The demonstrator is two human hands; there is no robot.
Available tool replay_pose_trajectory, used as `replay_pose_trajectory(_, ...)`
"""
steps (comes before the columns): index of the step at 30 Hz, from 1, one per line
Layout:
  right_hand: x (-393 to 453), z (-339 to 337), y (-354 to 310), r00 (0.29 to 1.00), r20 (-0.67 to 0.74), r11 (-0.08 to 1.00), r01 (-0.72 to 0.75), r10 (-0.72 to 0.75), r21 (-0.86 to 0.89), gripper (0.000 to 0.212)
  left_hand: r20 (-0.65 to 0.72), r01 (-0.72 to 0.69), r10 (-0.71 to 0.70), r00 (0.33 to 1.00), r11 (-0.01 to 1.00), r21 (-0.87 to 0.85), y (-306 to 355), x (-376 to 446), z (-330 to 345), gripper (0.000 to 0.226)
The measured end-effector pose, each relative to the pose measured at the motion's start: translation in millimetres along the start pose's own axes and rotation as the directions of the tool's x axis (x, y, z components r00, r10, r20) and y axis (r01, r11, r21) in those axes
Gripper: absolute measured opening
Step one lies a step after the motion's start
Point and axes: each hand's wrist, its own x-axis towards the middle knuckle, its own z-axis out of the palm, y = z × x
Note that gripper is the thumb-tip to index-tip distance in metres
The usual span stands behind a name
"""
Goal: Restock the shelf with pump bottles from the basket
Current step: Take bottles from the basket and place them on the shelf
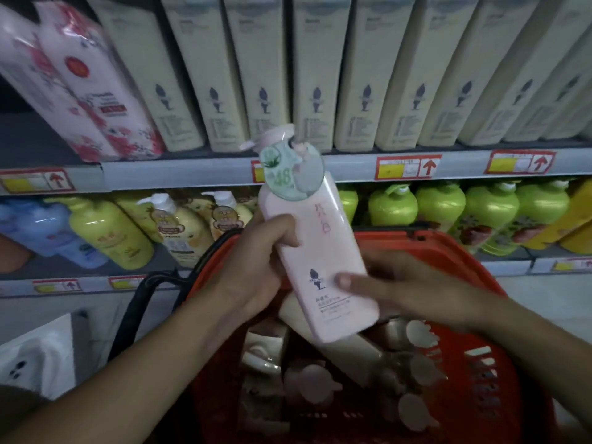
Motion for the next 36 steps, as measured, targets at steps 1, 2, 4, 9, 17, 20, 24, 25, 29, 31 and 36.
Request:
replay_pose_trajectory(1, -1, 9, 1, 0.999, 0.025, 0.995, 0.021, -0.024, 0.100, 0.036, 0.029, -0.024, 0.025, 0.999, 1.000, -0.012, 11, -3, 0, 0.045)
replay_pose_trajectory(2, -1, 17, 0, 0.997, 0.013, 0.977, 0.075, -0.079, 0.202, 0.035, 0.058, -0.077, 0.077, 0.995, 0.997, -0.006, 20, -6, -1, 0.038)
replay_pose_trajectory(4, -1, 27, -6, 0.983, -0.052, 0.928, 0.182, -0.175, 0.324, 0.035, 0.081, -0.179, 0.176, 0.981, 0.983, 0.039, 34, -9, -2, 0.031)
replay_pose_trajectory(9, -8, 28, -26, 0.951, -0.128, 0.778, 0.304, -0.282, 0.550, 0.040, 0.105, -0.322, 0.305, 0.947, 0.883, 0.343, 49, -20, -6, 0.049)
replay_pose_trajectory(17, -33, 21, -82, 0.914, -0.218, 0.776, 0.407, -0.343, 0.483, 0.042, 0.102, -0.458, 0.478, 0.873, 0.727, 0.511, 81, -67, 14, 0.068)
replay_pose_trajectory(20, -43, 13, -110, 0.868, -0.337, 0.824, 0.470, -0.366, 0.316, 0.048, 0.078, -0.488, 0.513, 0.855, 0.744, 0.456, 98, -74, 26, 0.068)
replay_pose_trajectory(24, -53, -5, -162, 0.706, -0.473, 0.751, 0.648, -0.527, 0.130, 0.076, 0.117, -0.582, 0.603, 0.789, 0.674, 0.454, 149, -69, 40, 0.063)
replay_pose_trajectory(25, -55, -12, -178, 0.680, -0.468, 0.728, 0.678, -0.565, 0.106, 0.071, 0.143, -0.606, 0.619, 0.772, 0.650, 0.458, 166, -67, 43, 0.063)
replay_pose_trajectory(29, -58, -38, -242, 0.552, -0.482, 0.623, 0.782, -0.681, 0.016, 0.045, 0.241, -0.700, 0.693, 0.680, 0.514, 0.497, 240, -50, 58, 0.059)
replay_pose_trajectory(31, -49, -53, -274, 0.491, -0.498, 0.591, 0.804, -0.715, -0.056, 0.041, 0.244, -0.729, 0.740, 0.627, 0.447, 0.518, 273, -32, 69, 0.061)
replay_pose_trajectory(36, -11, -92, -332, 0.374, -0.546, 0.586, 0.758, -0.750, -0.286, 0.027, 0.137, -0.713, 0.810, 0.571, 0.406, 0.572, 318, 36, 92, 0.062)
